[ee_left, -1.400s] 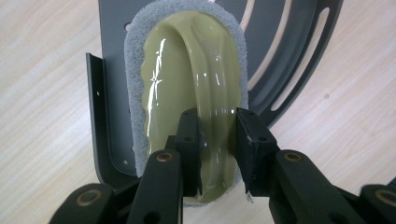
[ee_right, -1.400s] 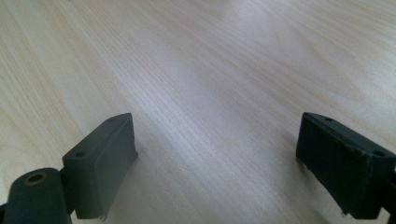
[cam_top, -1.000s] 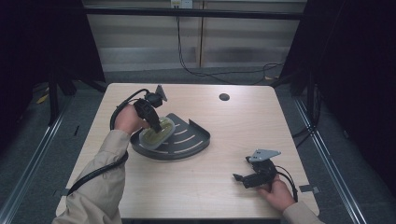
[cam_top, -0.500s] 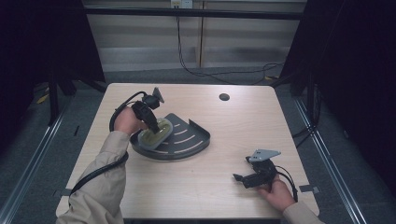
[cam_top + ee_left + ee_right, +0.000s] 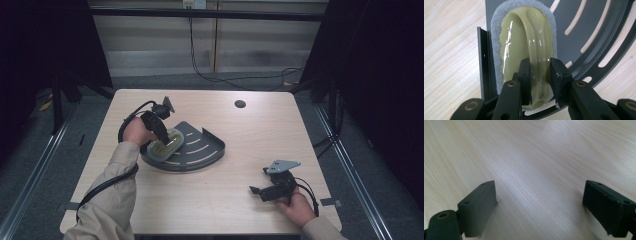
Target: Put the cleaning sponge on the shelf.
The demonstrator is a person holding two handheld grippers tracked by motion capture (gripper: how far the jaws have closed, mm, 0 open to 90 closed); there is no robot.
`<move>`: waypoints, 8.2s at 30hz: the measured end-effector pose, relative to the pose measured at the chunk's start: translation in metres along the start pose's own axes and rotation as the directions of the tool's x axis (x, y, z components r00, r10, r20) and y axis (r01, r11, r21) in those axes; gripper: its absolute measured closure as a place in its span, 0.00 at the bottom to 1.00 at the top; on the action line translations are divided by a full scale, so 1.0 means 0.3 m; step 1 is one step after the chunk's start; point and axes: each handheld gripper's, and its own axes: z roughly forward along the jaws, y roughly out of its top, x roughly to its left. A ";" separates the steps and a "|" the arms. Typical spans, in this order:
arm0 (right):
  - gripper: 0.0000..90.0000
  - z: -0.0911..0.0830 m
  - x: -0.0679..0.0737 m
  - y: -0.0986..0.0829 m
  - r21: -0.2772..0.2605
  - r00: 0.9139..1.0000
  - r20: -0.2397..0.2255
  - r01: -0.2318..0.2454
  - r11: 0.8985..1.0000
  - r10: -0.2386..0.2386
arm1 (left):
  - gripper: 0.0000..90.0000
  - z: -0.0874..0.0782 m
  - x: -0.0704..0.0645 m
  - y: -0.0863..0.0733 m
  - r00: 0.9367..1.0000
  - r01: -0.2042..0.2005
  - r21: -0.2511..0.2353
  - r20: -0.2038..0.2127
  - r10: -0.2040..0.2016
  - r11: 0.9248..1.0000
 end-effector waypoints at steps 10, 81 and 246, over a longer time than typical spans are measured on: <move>0.13 0.000 0.000 0.000 -0.001 1.000 0.000 0.002 1.000 -0.002 | 0.80 0.015 0.021 -0.019 1.000 0.024 0.003 -0.013 -0.024 1.000; 0.13 0.000 0.000 0.000 0.000 1.000 0.000 0.000 1.000 0.000 | 0.27 -0.050 -0.012 -0.058 0.990 0.093 -0.049 -0.102 -0.098 0.994; 0.13 0.001 -0.002 0.000 -0.002 1.000 -0.003 0.007 1.000 -0.007 | 0.00 0.176 -0.015 -0.762 0.984 0.006 -0.451 -0.157 -0.086 0.892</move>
